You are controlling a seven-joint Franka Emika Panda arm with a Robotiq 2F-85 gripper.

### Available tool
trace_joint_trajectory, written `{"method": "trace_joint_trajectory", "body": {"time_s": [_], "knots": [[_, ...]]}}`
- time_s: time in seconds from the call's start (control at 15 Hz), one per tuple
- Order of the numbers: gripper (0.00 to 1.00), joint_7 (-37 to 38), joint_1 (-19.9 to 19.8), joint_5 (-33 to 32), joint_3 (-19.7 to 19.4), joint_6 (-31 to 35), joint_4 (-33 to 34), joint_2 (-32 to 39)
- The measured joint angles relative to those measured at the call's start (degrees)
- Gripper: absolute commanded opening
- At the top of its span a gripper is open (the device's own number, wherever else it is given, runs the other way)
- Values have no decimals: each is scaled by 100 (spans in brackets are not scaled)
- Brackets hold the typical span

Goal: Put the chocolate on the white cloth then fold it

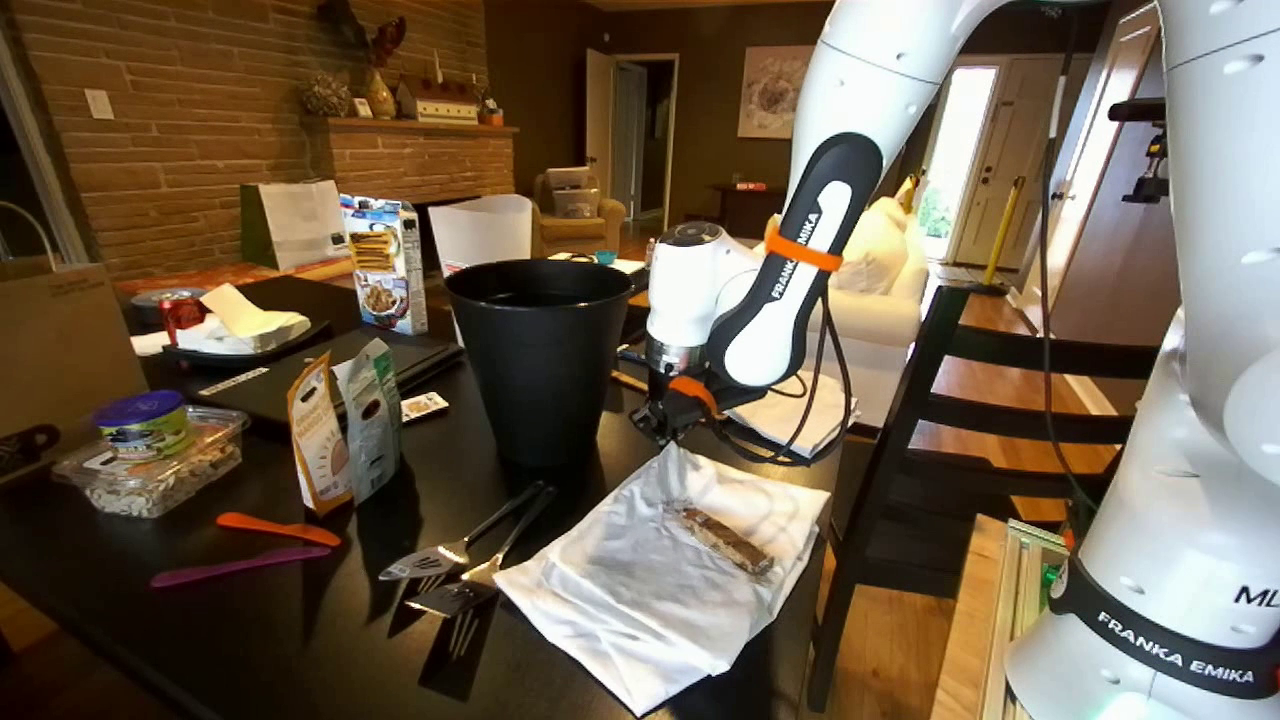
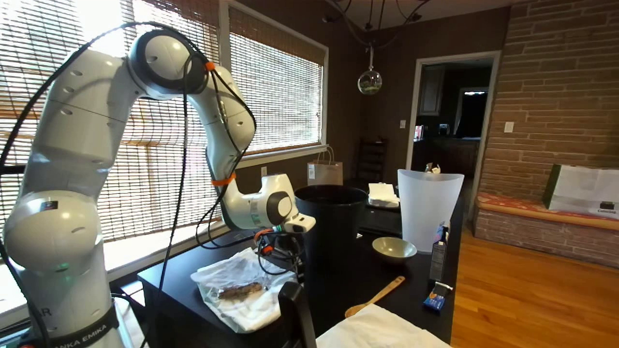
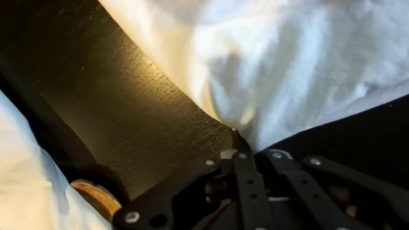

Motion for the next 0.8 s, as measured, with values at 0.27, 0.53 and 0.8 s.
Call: {"method": "trace_joint_trajectory", "body": {"time_s": [0.27, 0.53, 0.8], "knots": [[2, -2, 12, -19, -296, 0, 168, -31], [2, -2, 28, -197, -720, -12, 377, -183], [2, 1, 153, -481, -997, -128, 360, -465]]}}
